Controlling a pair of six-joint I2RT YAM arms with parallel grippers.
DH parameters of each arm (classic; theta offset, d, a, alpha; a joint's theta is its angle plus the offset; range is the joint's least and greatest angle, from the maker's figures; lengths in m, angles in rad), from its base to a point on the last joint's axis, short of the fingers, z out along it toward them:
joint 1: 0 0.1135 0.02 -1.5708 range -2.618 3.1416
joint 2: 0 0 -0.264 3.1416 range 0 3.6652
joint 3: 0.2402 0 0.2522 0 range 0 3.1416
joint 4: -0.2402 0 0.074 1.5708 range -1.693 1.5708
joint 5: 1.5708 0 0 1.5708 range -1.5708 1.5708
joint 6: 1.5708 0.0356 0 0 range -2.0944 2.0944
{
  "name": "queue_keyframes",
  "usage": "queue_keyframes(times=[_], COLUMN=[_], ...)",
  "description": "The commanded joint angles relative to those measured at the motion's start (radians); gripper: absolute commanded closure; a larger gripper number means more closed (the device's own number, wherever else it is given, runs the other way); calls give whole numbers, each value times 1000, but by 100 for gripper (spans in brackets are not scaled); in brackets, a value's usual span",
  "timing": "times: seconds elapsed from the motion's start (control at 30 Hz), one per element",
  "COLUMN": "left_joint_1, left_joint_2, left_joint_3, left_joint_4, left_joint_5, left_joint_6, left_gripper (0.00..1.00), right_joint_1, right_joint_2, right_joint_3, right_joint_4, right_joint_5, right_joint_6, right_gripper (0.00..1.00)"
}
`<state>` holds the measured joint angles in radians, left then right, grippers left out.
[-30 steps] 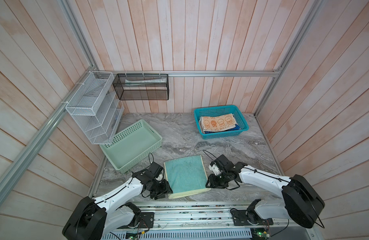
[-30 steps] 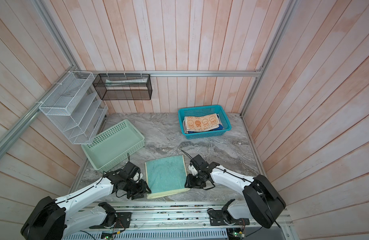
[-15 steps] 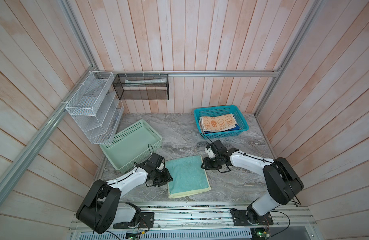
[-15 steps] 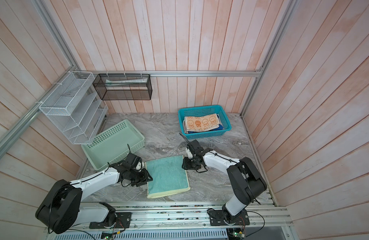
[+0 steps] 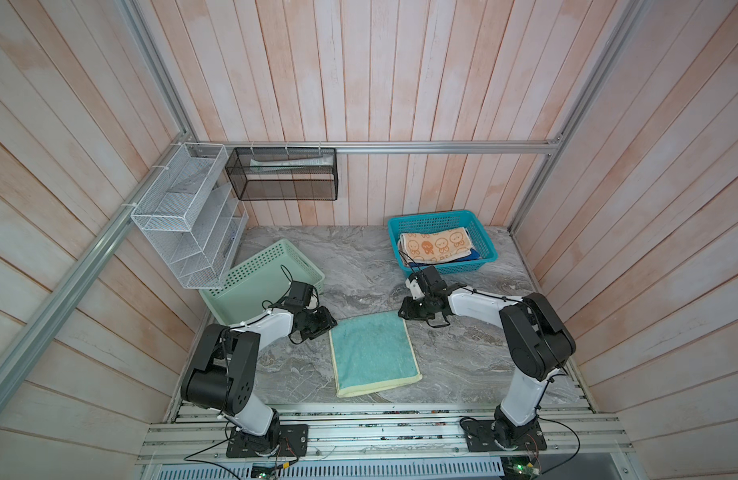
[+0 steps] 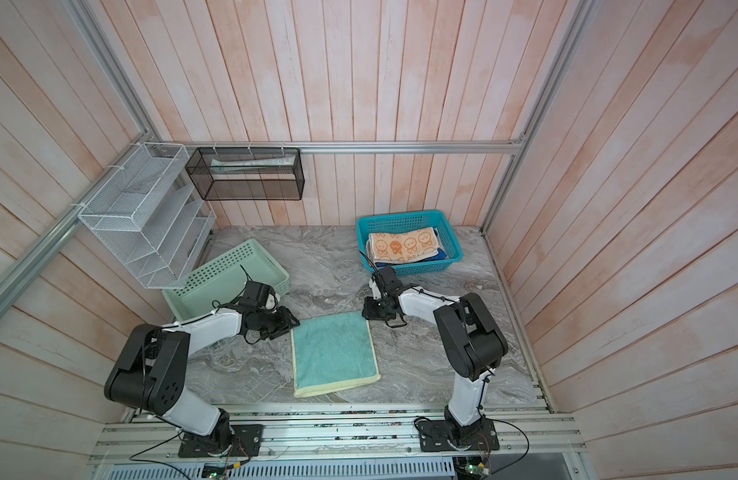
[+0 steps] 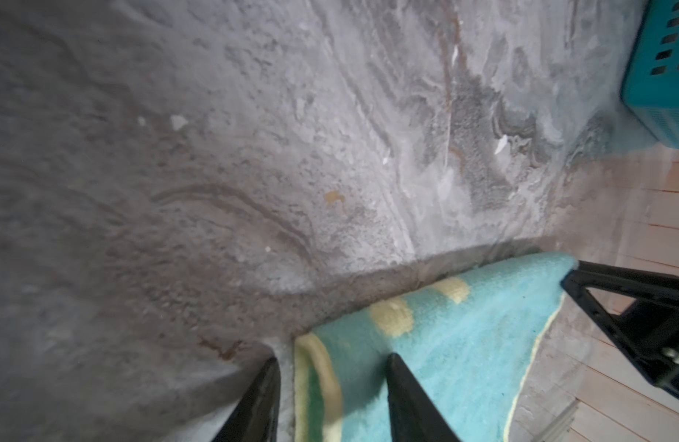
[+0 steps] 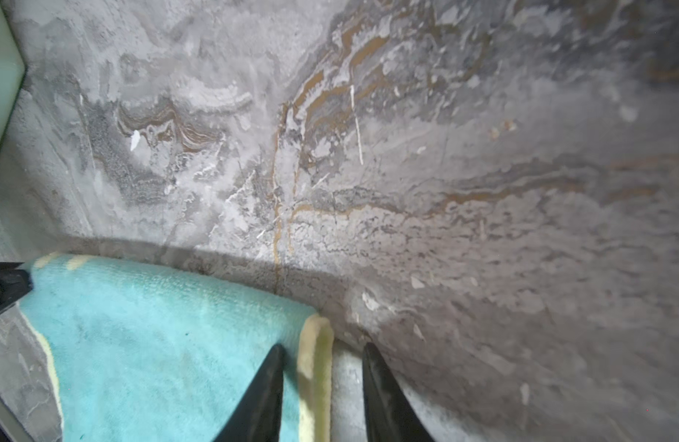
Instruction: Fold and stack the towels
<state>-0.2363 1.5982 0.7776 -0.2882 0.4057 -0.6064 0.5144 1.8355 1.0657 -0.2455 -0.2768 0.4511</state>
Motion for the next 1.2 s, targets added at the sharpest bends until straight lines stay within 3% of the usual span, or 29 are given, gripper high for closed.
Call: queue_keyframes(times=[0.0,0.13,0.33,0.4,0.5,0.87,1.17], left_joint_1=[1,4,4,4,6,5,5], left_joint_2=[32,54,47,39,31,-16,57], left_joint_3=[23,29,34,38,55,142,295], left_joint_4=[24,34,45,56,62,97,103], left_joint_5=[31,51,82,90,112,159,183], left_joint_6=[34,46,73,88,110,133,157], left_gripper=[54,64,89,99,100,100,100], right_joint_1=[3,4,4,3,3,-49,-139], right_joint_2=[23,50,72,81,90,-45,-67], right_joint_3=[18,33,63,77,101,86,153], right_joint_4=[14,18,15,14,4,-15,-75], right_joint_5=[-37,-60,-73,-81,-88,-9,-4], right_joint_6=[-11,-26,-53,-67,-84,-128,-213], right_gripper=[65,66,79,88,99,100,100])
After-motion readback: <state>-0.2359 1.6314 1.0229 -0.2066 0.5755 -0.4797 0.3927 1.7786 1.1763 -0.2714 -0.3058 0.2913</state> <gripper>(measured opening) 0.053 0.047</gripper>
